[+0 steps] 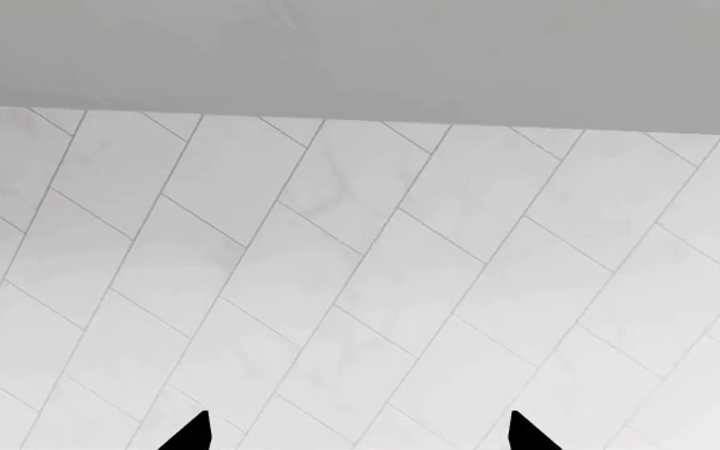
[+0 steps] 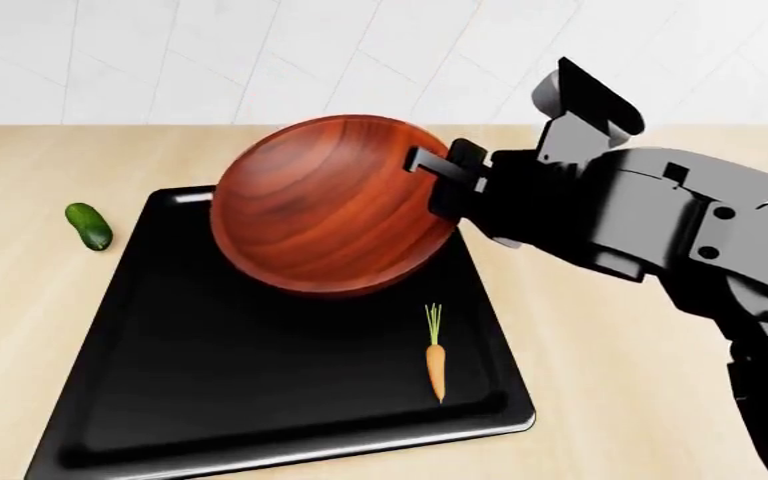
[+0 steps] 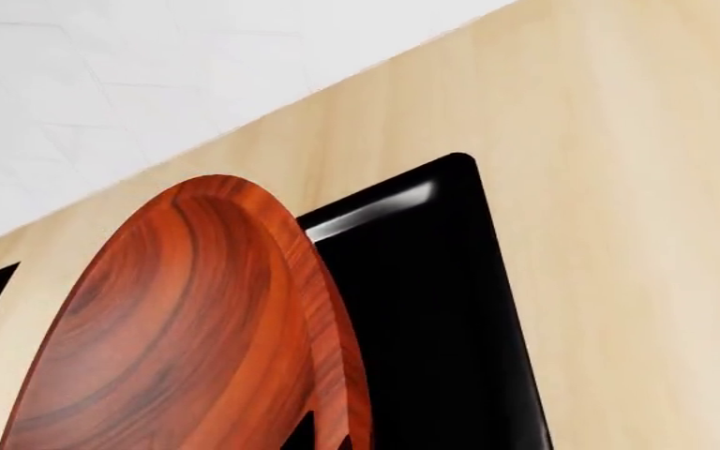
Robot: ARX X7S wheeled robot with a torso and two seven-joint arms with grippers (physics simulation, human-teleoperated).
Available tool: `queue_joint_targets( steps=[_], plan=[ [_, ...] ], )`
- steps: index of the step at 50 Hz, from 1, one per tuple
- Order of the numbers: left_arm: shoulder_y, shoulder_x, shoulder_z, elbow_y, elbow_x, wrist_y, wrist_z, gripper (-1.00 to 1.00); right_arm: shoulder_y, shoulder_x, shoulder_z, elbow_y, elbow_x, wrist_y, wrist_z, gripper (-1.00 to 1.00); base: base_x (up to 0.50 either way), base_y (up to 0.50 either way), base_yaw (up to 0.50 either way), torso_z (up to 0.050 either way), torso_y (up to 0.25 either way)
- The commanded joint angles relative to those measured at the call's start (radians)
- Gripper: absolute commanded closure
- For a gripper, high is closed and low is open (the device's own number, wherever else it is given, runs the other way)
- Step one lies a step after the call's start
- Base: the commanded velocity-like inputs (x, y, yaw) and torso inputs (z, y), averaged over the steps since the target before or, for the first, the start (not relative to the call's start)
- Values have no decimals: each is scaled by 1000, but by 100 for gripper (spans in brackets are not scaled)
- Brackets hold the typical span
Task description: Place the two vegetables and bowl onto the tray for setting up a vegetable dip station.
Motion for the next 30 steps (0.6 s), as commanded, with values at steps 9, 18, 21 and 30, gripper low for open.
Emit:
queue_joint_targets(
  steps=[9,18,21,30],
  plan=[
    [-2,-1,2,0,-3,3,-2,-100,-32,-2,-7,19,-29,-6,-41,100,0,0,0,0,0],
    [-2,-3,3,0,-1,4,0,-100,-32,-14,-14,33,-36,-5,-58,100,0,0,0,0,1],
    [-2,-3,3,1,0,5,2,-100,-39,-11,-15,29,-37,-7,-57,100,0,0,0,0,0],
    [-4,-4,4,2,-3,5,0,-100,-43,-7,-21,30,-41,-4,-58,100,0,0,0,0,0]
  ],
)
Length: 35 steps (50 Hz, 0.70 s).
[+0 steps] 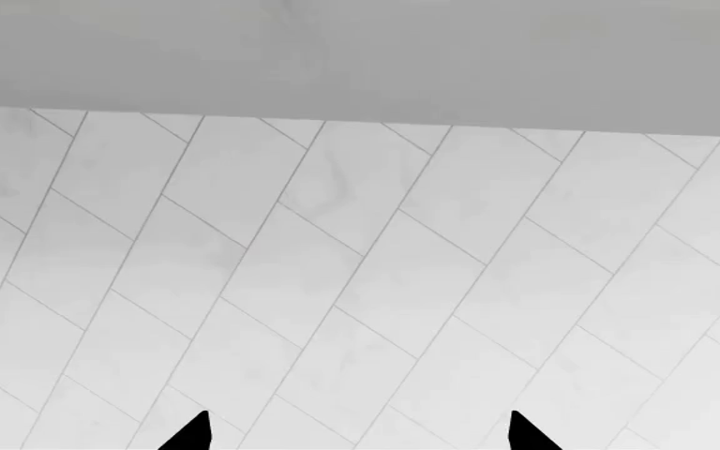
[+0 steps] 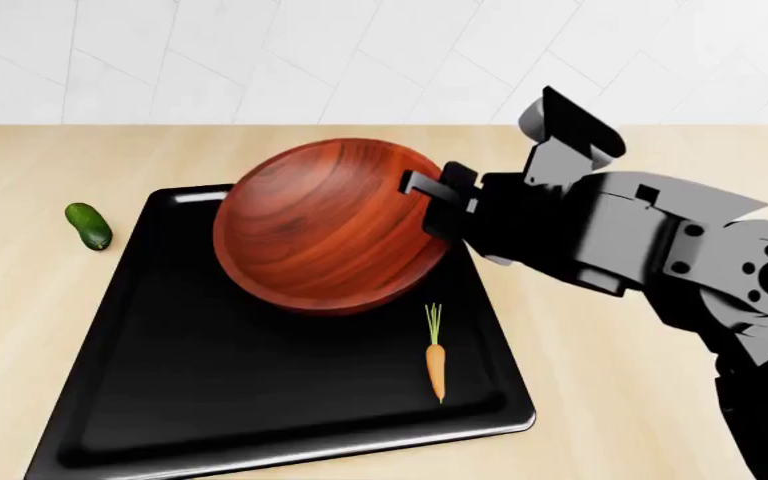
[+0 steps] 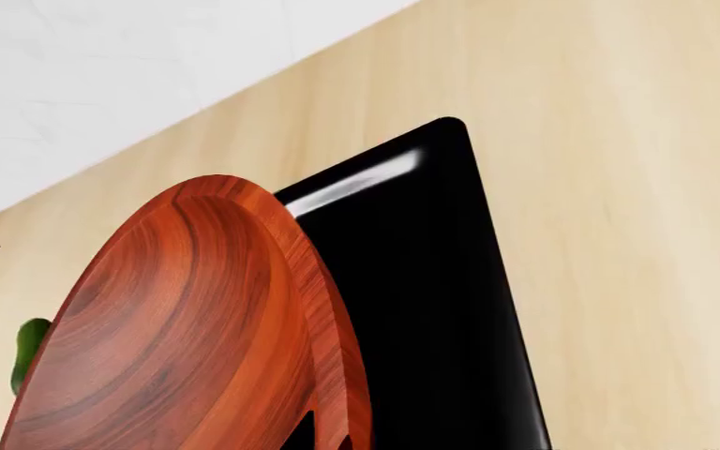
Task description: Place the two vegetables and bowl onto the tray for setting up a vegetable dip station.
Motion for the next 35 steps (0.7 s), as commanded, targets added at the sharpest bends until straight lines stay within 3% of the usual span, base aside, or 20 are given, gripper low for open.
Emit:
queue_joint_targets(
  steps=[1,29,30,35],
  plan=[
    [-2,-1,1,1,-2,1,-1,-100,-3,0,3,4,-12,-2,-14,100,0,0,0,0,0],
    [-3,-2,4,-2,-4,6,0,-100,18,-11,-22,56,-34,22,-57,100,0,0,0,0,0],
    [-3,-2,4,-3,-1,6,1,-100,21,-12,-23,60,-37,24,-62,-100,0,0,0,0,0],
    [-5,-3,4,-1,-5,6,-1,-100,29,-16,-26,64,-38,27,-63,-100,0,0,0,0,0]
  ],
)
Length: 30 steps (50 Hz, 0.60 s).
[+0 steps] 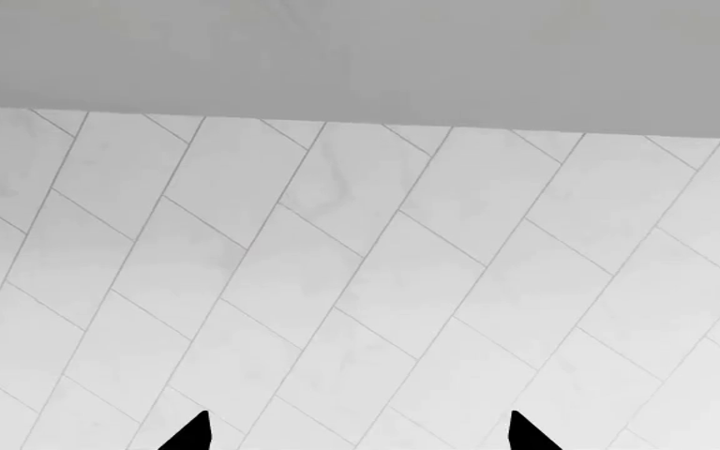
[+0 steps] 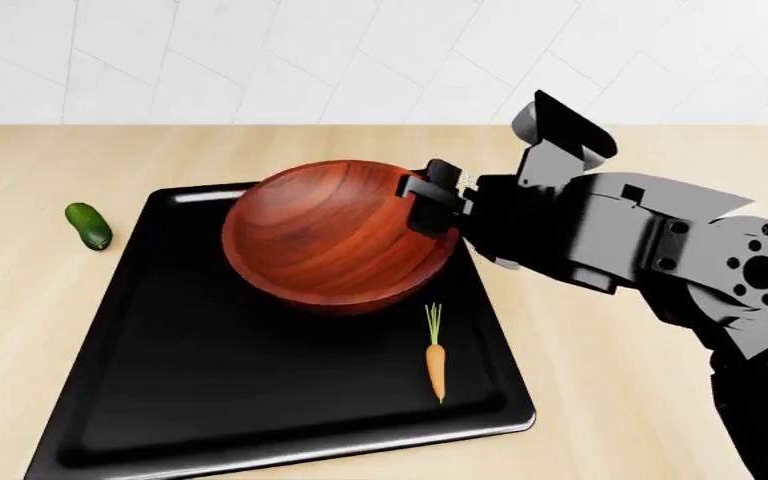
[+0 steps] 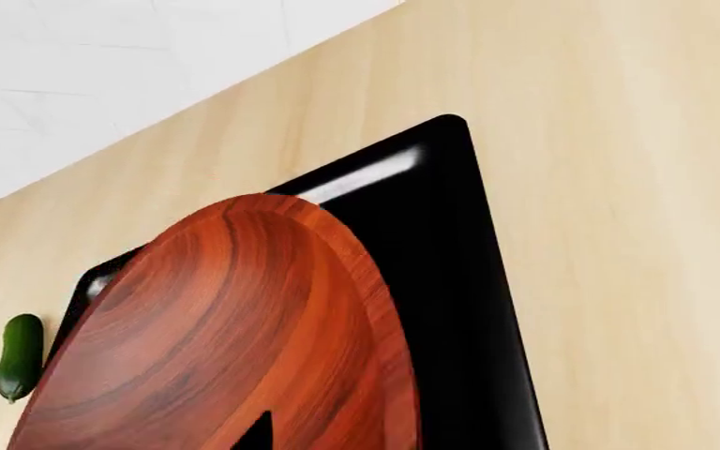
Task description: Place the two vegetables and bowl onto the tray for setting up a vegetable dip station.
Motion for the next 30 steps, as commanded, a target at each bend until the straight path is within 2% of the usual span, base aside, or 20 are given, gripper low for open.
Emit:
queue_joint_targets(
  steps=[1,17,30],
  plan=[
    [-2,-1,1,0,-2,1,-1,-100,19,-7,-2,19,-10,7,-15,-100,0,0,0,0,0],
    [-1,-2,4,1,0,4,0,-100,112,9,-40,19,-57,78,-3,-100,0,0,0,0,0],
    [45,7,30,-37,8,5,-7,-100,263,66,-71,-86,-127,151,132,-100,0,0,0,0,0]
  ],
)
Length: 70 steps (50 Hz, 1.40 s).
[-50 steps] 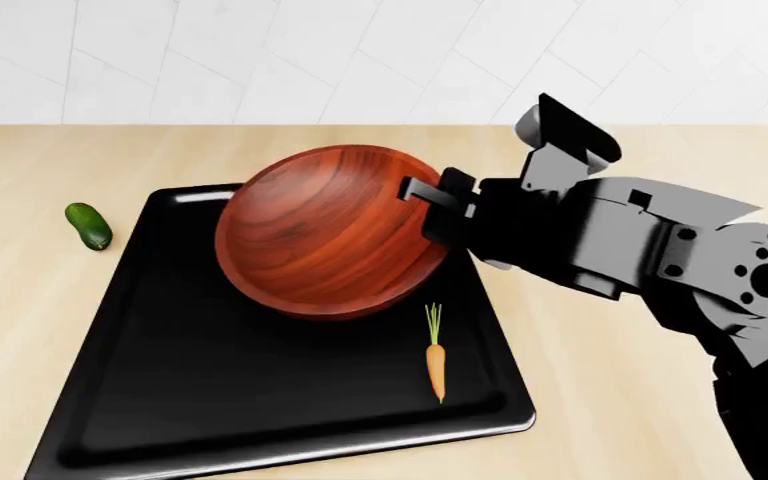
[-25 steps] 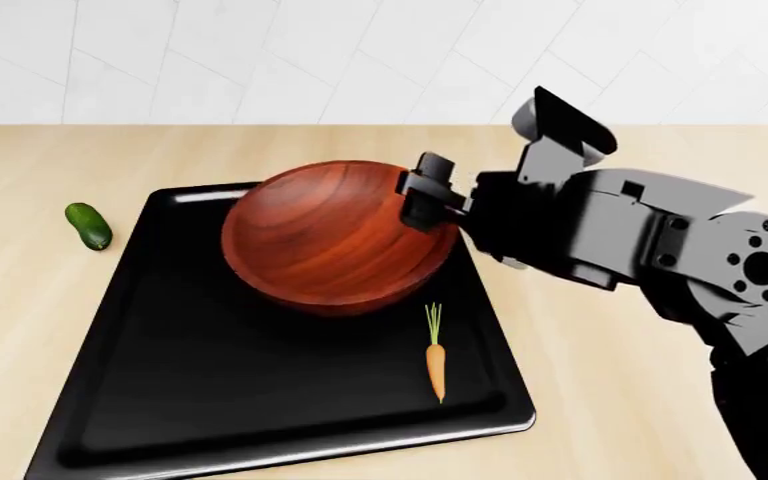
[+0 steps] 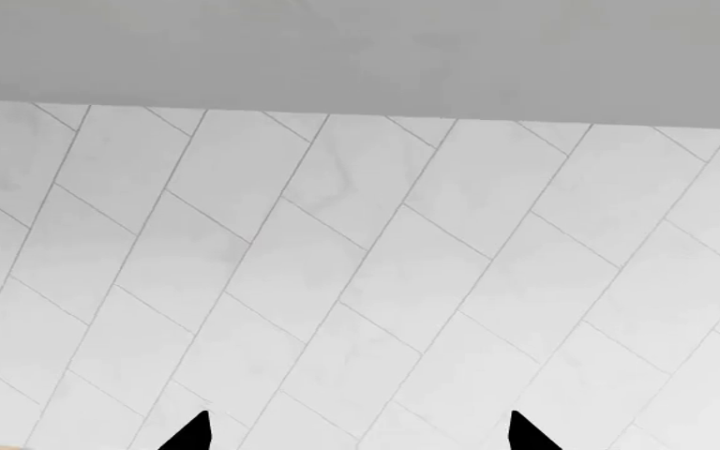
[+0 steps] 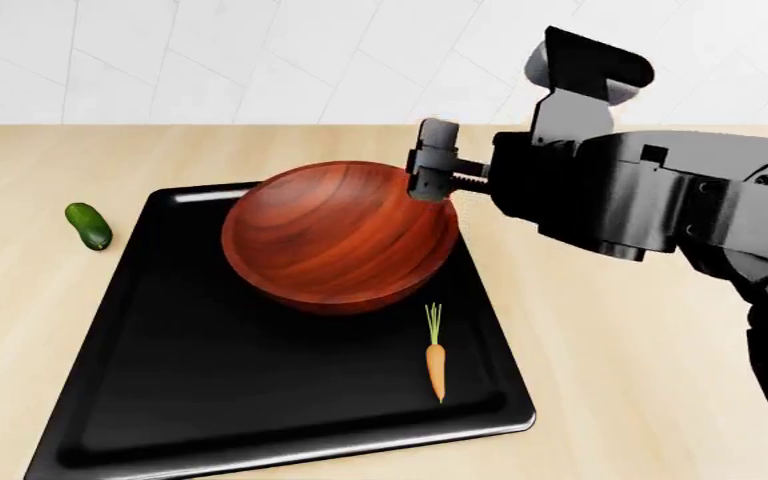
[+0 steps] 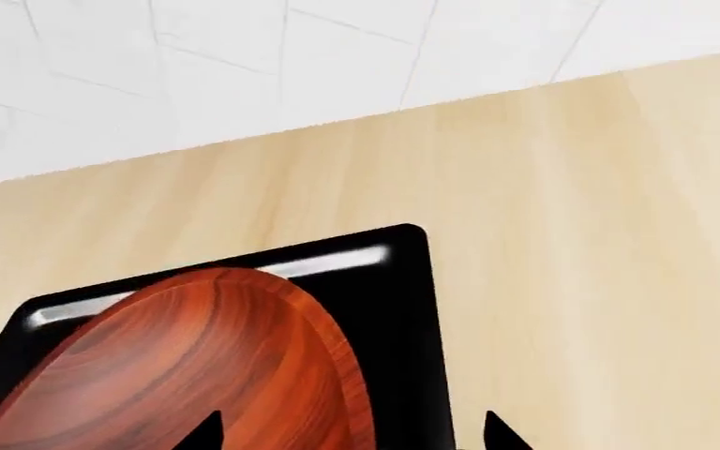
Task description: Place the two vegetables and bowl onto the tray for setting up a vegetable dip station.
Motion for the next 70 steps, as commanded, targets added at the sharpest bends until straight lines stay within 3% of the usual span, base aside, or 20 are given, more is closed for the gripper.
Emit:
queue_joint_targets(
  steps=[1,21,29,44,61,70],
  plan=[
    [43,10,24,-37,4,2,-11,-100,114,42,-20,-75,-43,57,96,-100,0,0,0,0,0],
    [111,41,58,-222,-4,28,-116,-100,207,135,23,-226,23,62,257,-100,0,0,0,0,0],
    [116,70,76,-354,27,43,-81,-100,240,189,34,-275,83,70,329,-100,0,0,0,0,0],
    [44,146,83,-646,-35,-3,-112,-100,179,223,49,-326,68,22,328,-100,0,0,0,0,0],
    [-6,212,133,-875,-126,-124,-354,-100,120,248,54,-359,64,-19,325,-100,0,0,0,0,0],
    [-10,243,135,-969,-122,-91,-325,-100,106,249,50,-363,61,-28,318,-100,0,0,0,0,0]
  ],
)
